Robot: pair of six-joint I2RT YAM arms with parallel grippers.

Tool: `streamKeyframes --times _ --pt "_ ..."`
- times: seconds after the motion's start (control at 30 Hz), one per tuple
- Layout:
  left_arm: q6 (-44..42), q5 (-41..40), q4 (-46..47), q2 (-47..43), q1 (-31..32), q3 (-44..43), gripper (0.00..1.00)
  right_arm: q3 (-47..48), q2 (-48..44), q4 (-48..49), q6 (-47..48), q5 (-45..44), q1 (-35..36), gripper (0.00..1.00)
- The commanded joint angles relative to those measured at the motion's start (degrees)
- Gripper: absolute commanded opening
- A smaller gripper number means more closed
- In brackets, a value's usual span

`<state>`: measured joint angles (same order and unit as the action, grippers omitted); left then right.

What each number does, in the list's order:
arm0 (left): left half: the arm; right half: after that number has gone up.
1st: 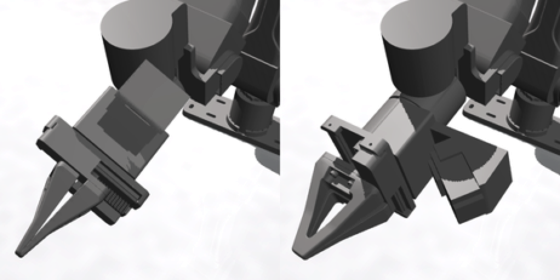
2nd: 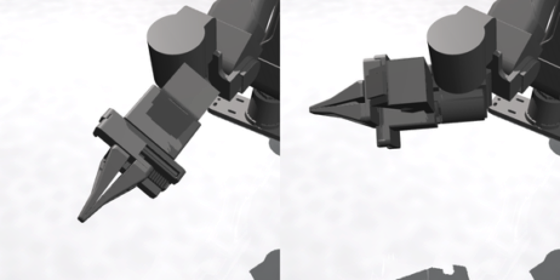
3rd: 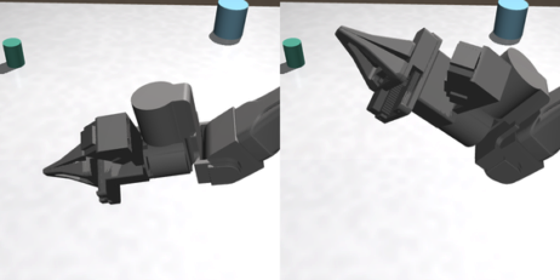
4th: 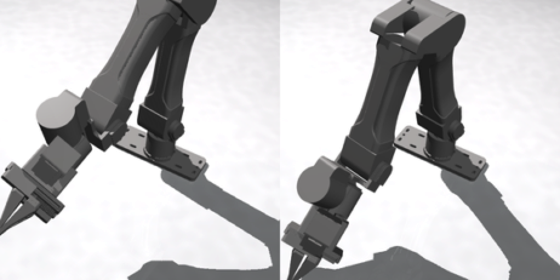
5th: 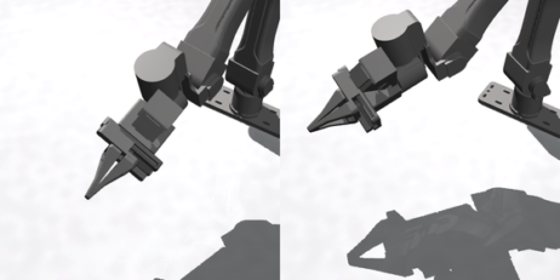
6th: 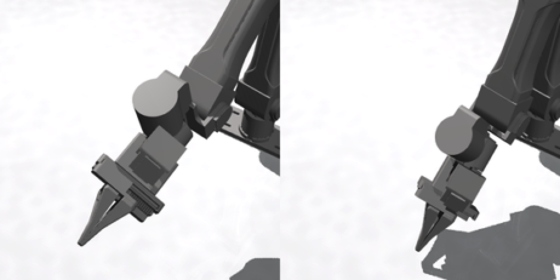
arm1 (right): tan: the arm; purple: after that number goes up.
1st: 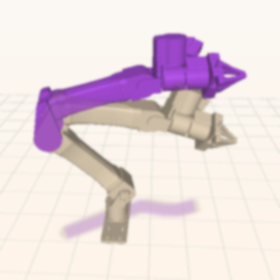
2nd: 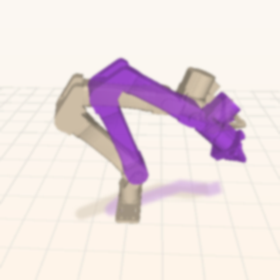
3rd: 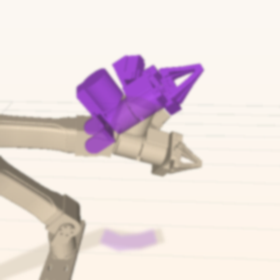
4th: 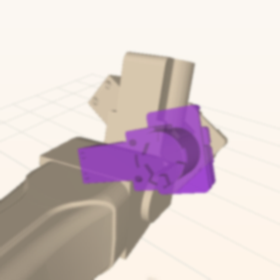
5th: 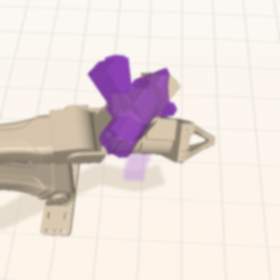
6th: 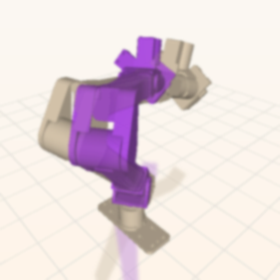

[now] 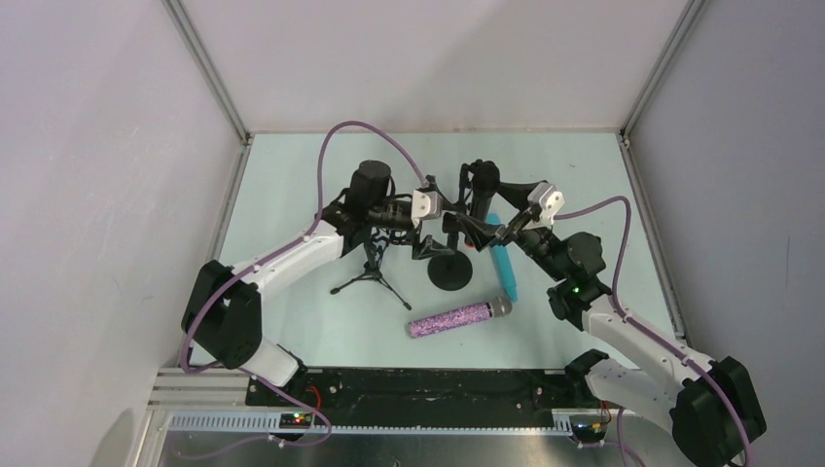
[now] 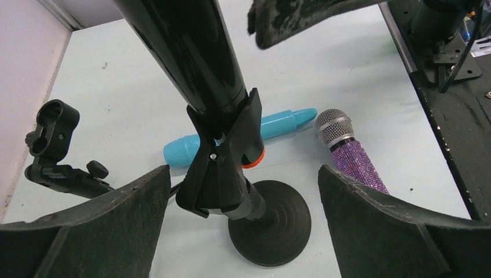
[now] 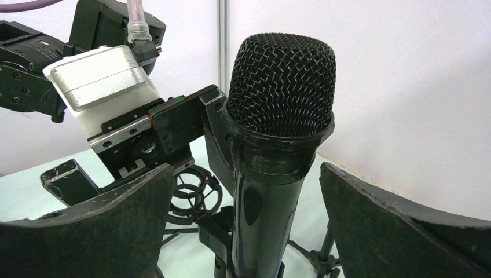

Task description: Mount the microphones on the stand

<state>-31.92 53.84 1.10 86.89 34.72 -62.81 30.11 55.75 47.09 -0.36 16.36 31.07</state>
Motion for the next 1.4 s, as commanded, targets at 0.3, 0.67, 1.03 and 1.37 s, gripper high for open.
streamKeyframes --times 0.3,0.67,1.03,1.37 --pt "3.3 -4.0 2.8 -3.2 0.1 -1.4 1.00 0.1 -8.4 -10.6 3.0 0.0 -0.6 0.99" --pt "4.2 -4.6 3.3 -3.6 -0.7 -1.2 1.00 -3.0 -17.6 -20.9 1.5 1.1 -4.0 0.99" --pt "13.7 0.4 11.4 -4.7 -5.9 1.7 1.00 -8.0 -21.9 -21.3 -2.4 2.5 -5.9 0.99" --pt "17.3 -1.6 15.7 -4.0 -4.7 6.7 0.97 -11.0 -24.4 -20.0 -5.0 4.6 -9.3 0.99"
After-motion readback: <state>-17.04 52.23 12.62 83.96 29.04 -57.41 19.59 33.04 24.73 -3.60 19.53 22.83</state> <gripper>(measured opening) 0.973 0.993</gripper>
